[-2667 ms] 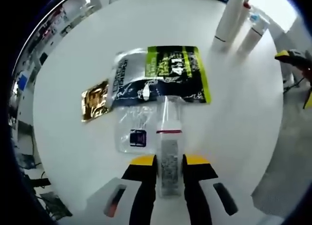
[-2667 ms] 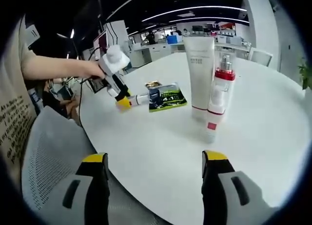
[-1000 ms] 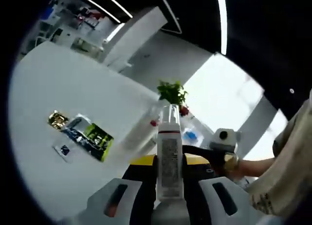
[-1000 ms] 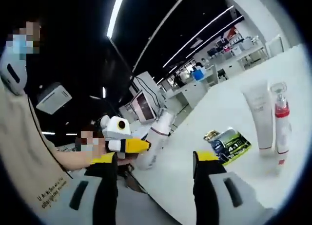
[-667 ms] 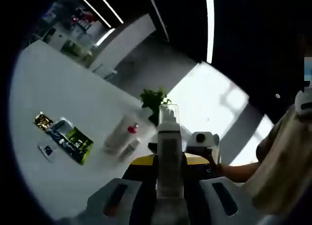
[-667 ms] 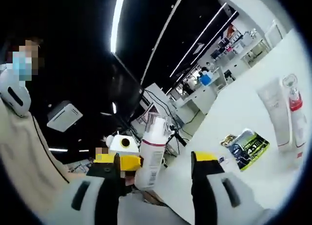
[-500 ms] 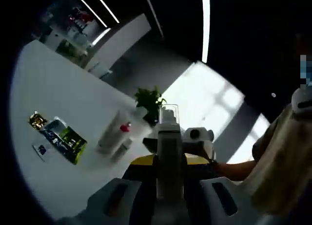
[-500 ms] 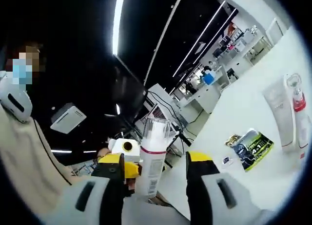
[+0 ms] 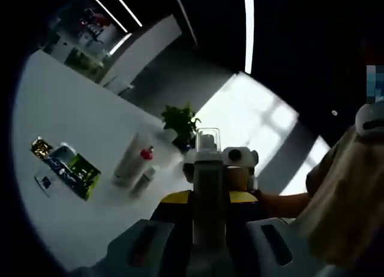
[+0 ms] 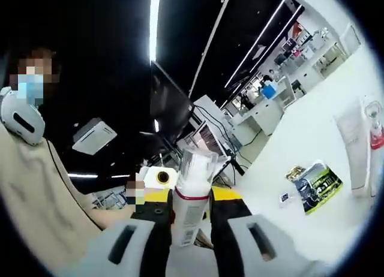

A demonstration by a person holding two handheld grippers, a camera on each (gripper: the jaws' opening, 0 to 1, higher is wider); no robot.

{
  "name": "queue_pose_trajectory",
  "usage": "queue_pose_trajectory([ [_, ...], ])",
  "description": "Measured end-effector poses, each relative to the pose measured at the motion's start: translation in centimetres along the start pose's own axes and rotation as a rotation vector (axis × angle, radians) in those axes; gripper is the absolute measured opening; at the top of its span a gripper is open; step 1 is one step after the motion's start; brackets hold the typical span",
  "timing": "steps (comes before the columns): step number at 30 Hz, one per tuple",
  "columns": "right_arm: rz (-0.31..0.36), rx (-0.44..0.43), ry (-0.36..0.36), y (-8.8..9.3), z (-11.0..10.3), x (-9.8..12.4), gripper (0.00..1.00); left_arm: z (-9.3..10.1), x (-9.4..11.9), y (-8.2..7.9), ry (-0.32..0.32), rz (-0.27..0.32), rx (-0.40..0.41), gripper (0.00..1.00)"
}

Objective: Arrange the skincare products in the storage area until every visible bottle or jar stands upright without overlapping.

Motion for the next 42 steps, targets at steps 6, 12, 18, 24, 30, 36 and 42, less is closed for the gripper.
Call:
queue_pose_trajectory([
  [6,0.017,-0.005,-0.039,-0.3,-0.2,0.3,0.22,0.4,-0.3,-0.1,0.012,-0.002,-0.003,0.16],
  [12,-0.045,0.053,-0.013,-0.1,-0.2,0.2,0.21,0.1,-0.7,0.5,-0.011,-0.018,-0.014,0.17],
  [18,-0.154,0.154,0.028,0.7,0.3,0.3,0.20,-0.7,-1.1,1.6,-0.107,-0.117,-0.069,0.19],
  [24,-0.191,0.214,0.043,0.9,0.4,0.1,0.19,-0.9,-1.1,1.9,-0.160,-0.160,-0.098,0.20],
  [30,-0.216,0.254,0.041,0.9,0.9,0.0,0.19,-1.1,-0.2,1.9,-0.214,-0.189,-0.129,0.24],
  [36,-0.256,0.299,0.056,1.3,1.5,0.1,0.19,-0.9,1.1,1.6,-0.291,-0.238,-0.182,0.29],
  [42,-0.298,0.361,0.067,2.2,1.0,-0.1,0.19,0.1,1.7,0.2,-0.327,-0.250,-0.251,0.34],
])
Point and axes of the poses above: the point that each gripper's makers call its tool centre point, and the gripper's own axes: x roughly backward along the fingers, z roughly to its right, y roughly out of its underside, the point moved 5 cm from there along x, roughly backward along the fingers, and after that the axes turned 13 degrees about -z, right-handed, at the moved point
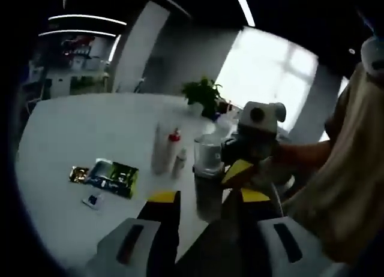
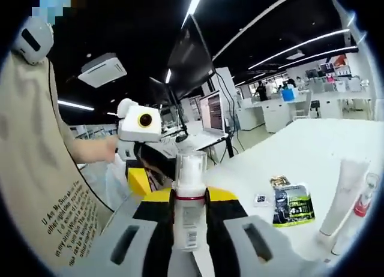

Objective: Arrange the skincare products in the storage area until every visible bottle or jar stands upright without overlapping.

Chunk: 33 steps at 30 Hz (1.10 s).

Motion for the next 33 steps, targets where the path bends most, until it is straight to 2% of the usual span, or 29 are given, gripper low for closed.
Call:
queue_pose_trajectory([
  [4,-0.013,0.033,-0.005,0.5,-0.4,-0.2,0.19,0.0,0.7,-1.2,-0.016,0.016,-0.038,0.34],
  [7,-0.035,0.094,-0.011,0.8,-0.7,-0.3,0.19,0.2,1.0,-1.8,-0.015,0.007,-0.074,0.33],
  [10,-0.050,0.132,-0.025,1.1,-1.0,-0.3,0.19,0.5,1.0,-2.0,-0.010,-0.048,-0.150,0.34],
  [15,-0.072,0.187,-0.044,1.2,-1.0,-0.3,0.19,1.1,0.5,-1.5,-0.019,-0.207,-0.295,0.33],
  [17,-0.077,0.212,-0.046,1.1,-1.1,-0.4,0.19,1.3,0.2,-1.4,-0.014,-0.237,-0.326,0.33],
  [23,-0.096,0.254,-0.055,1.0,-1.2,-0.8,0.19,1.4,-0.2,-1.9,0.008,-0.224,-0.332,0.26],
  [27,-0.088,0.266,-0.059,0.8,-1.4,-0.9,0.19,1.2,-0.1,-1.5,-0.008,-0.278,-0.371,0.23],
  [33,-0.098,0.269,-0.058,1.0,-1.5,-1.2,0.19,0.9,-0.2,-1.4,-0.015,-0.298,-0.382,0.18],
])
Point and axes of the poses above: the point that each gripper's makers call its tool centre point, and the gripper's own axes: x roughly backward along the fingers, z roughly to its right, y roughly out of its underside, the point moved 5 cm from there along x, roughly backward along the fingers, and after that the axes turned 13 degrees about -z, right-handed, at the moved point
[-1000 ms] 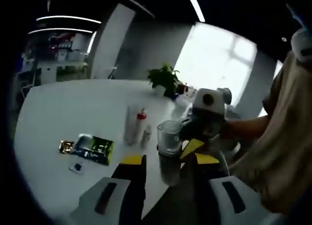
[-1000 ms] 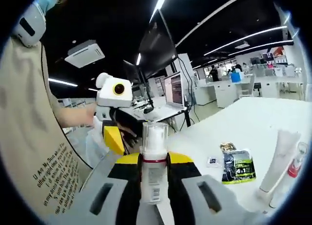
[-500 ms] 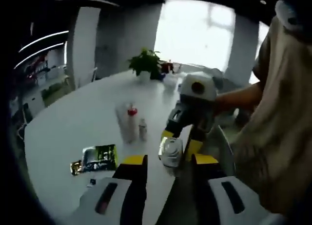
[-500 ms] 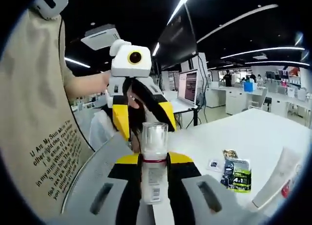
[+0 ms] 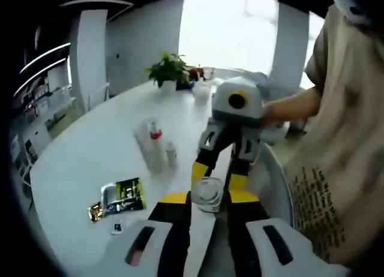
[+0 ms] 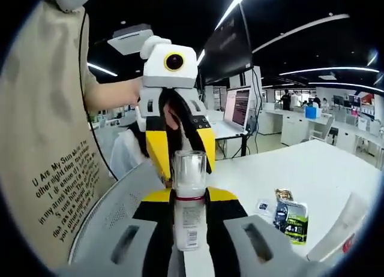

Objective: Arrange the skincare products in the storage area until every visible bottle or jar stands upright without overlapping.

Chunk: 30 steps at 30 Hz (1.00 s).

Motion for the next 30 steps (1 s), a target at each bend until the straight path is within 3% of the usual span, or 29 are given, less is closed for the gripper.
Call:
queue_pose_trajectory([
  [7,-0.018,0.010,0.003,0.4,0.1,-0.1,0.19,0.3,-0.6,-0.2,0.013,-0.031,-0.027,0.16],
  [11,-0.049,0.012,0.008,0.8,0.2,-0.3,0.19,0.4,-1.3,-0.3,-0.001,-0.096,-0.028,0.15],
  [17,-0.058,-0.011,0.034,1.5,0.6,-0.2,0.20,0.3,-2.1,-0.7,-0.025,-0.142,-0.072,0.15],
  [30,-0.109,-0.055,0.100,3.3,1.1,0.2,0.21,0.0,-4.2,-1.0,-0.027,-0.186,-0.121,0.15],
])
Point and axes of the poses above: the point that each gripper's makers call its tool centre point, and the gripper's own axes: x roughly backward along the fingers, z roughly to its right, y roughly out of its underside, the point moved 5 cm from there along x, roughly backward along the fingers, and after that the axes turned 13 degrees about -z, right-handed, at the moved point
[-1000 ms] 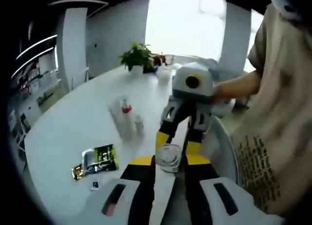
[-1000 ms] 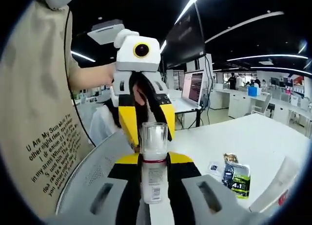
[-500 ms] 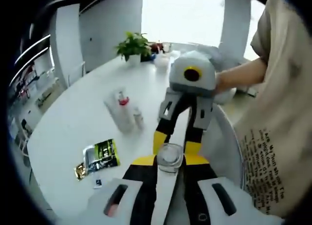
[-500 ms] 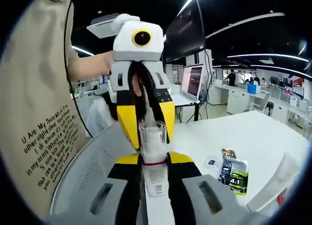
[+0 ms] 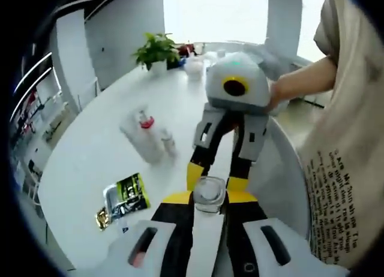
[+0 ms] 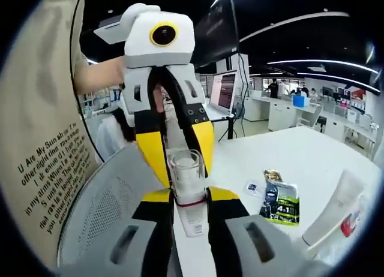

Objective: Arrange the skincare products in the storage area until every visible bottle or jar stands upright without overlapping.

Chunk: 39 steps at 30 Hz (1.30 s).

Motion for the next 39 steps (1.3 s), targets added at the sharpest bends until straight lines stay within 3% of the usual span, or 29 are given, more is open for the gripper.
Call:
queue_pose_trajectory([
  [9,-0.038,-0.024,0.032,1.2,0.3,0.2,0.25,0.2,-1.0,-0.2,0.010,0.004,-0.007,0.15],
  [21,-0.072,-0.088,0.089,2.8,1.1,1.3,0.51,-0.7,-3.1,-0.5,0.004,-0.010,-0.007,0.15],
  [28,-0.092,-0.161,0.153,4.7,1.8,2.5,0.72,-1.9,-5.5,-0.2,0.009,-0.004,0.039,0.15],
  [39,-0.133,-0.212,0.221,6.9,2.9,3.9,0.84,-3.9,-7.9,-0.5,0.008,-0.027,0.039,0.15],
])
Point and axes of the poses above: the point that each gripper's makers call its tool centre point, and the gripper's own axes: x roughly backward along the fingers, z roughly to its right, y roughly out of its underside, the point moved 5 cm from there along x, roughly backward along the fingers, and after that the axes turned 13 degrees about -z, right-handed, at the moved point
